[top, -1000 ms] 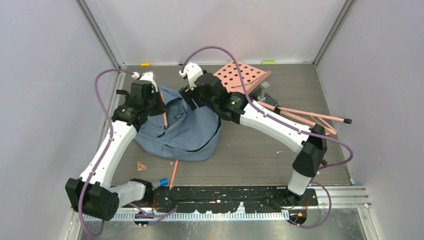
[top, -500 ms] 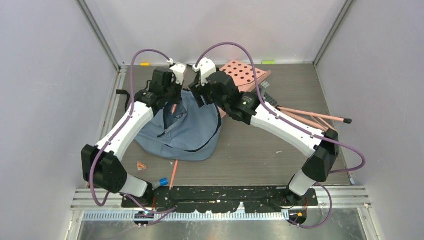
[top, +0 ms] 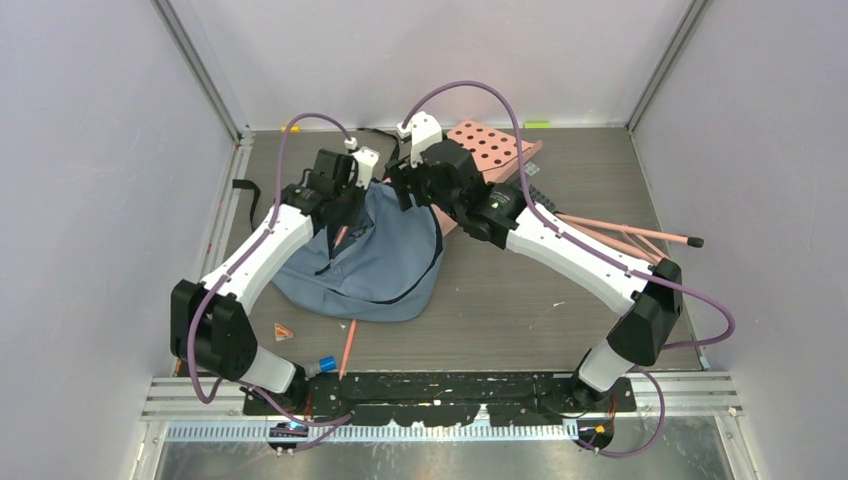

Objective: Pack the student bag
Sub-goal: Place the stationery in the student bag, then pick up the stationery from the center of the board.

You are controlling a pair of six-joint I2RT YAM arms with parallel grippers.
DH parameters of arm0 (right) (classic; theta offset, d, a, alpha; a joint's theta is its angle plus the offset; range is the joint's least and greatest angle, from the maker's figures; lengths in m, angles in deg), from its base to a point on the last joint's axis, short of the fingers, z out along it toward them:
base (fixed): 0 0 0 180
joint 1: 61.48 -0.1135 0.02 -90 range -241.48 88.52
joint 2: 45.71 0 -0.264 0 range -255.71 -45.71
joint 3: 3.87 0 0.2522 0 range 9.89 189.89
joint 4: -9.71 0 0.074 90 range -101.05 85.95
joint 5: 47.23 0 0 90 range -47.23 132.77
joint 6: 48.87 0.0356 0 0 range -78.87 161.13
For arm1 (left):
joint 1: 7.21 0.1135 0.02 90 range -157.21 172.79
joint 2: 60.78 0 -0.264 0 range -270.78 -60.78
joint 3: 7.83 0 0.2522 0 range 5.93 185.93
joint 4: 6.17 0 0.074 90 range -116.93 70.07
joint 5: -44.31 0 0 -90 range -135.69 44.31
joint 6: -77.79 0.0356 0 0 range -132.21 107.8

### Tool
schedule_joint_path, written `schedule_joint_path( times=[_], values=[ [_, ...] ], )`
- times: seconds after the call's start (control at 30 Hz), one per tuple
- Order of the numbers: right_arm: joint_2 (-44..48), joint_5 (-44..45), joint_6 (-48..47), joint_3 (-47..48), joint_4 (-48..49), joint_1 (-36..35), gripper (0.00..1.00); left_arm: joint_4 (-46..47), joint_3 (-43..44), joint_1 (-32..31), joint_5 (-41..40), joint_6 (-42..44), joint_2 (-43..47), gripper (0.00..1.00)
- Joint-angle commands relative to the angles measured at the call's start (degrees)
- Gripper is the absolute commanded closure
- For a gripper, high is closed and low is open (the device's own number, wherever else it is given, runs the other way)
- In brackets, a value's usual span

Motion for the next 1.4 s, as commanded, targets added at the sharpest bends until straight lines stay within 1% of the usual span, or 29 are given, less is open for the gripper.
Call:
schedule_joint_path(
  times=[0.0, 0.07, 0.17, 0.27, 0.3, 0.33, 0.47, 0.57, 0.7, 0.8, 0.9, 0.97, 1.13, 1.27, 1.37],
  values=[
    [2.9, 0.4, 1.5, -0.1, 2.6, 0.4, 0.24, -0.5, -1.8, -0.3, -2.3, 0.0, 2.6, 0.87],
    [2.9, 0.4, 1.6, -0.1, 2.6, 0.4, 0.24, -0.7, -2.0, -0.3, -3.4, -0.9, 2.8, 0.84],
    [3.2, 0.2, 1.8, -0.3, 2.6, 0.5, 0.24, -0.5, -2.5, -0.3, -4.2, -1.6, 3.9, 0.72],
    [3.3, 0.5, 1.9, -0.7, 2.6, 0.6, 0.24, -0.1, -3.0, -0.3, -2.0, -1.1, 5.2, 0.56],
    [3.3, 0.5, 2.0, -0.7, 2.6, 0.6, 0.24, -0.2, -3.0, -0.3, -2.0, -1.1, 5.5, 0.54],
    [3.3, 0.5, 2.0, -0.7, 2.6, 0.7, 0.24, -0.3, -3.0, -0.3, -1.9, -1.3, 5.9, 0.52],
    [3.6, 0.4, 2.1, -0.9, 2.6, 0.7, 0.24, -0.3, -2.5, -0.3, -0.6, -2.1, 8.1, 0.5],
    [3.9, 0.7, 2.1, -1.2, 2.6, 0.8, 0.24, 0.6, -1.8, -0.3, 3.8, -3.9, 10.7, 0.43],
    [4.6, 1.8, 2.4, -2.0, 2.6, 0.8, 0.24, -2.8, 1.0, -0.3, 10.8, -10.2, 13.0, 0.36],
    [4.5, 2.9, 1.5, -1.4, 1.1, 0.8, 0.24, -5.5, 0.2, -0.3, 13.4, -15.4, 16.5, 0.31],
    [3.7, 5.2, 0.7, 0.7, -1.3, 0.8, 0.24, -8.1, -3.1, -0.3, 14.7, -20.0, 21.4, 0.29],
    [3.6, 5.8, 0.5, 0.8, -2.1, 0.9, 0.24, -10.4, -5.6, -0.3, 16.2, -21.2, 24.4, 0.28],
    [4.6, 6.1, 1.7, -0.9, -1.7, 1.3, 0.24, -19.9, -9.6, -0.5, 15.3, -24.7, 29.5, 0.32],
    [5.2, 6.2, 2.7, -1.8, -1.0, 1.8, 0.24, -24.0, -14.5, -0.9, 11.4, -29.3, 33.3, 0.34],
    [5.7, 6.4, 3.8, -2.1, -0.9, 2.2, 0.24, -24.7, -18.4, -1.3, 12.4, -33.9, 33.9, 0.35]
  ],
)
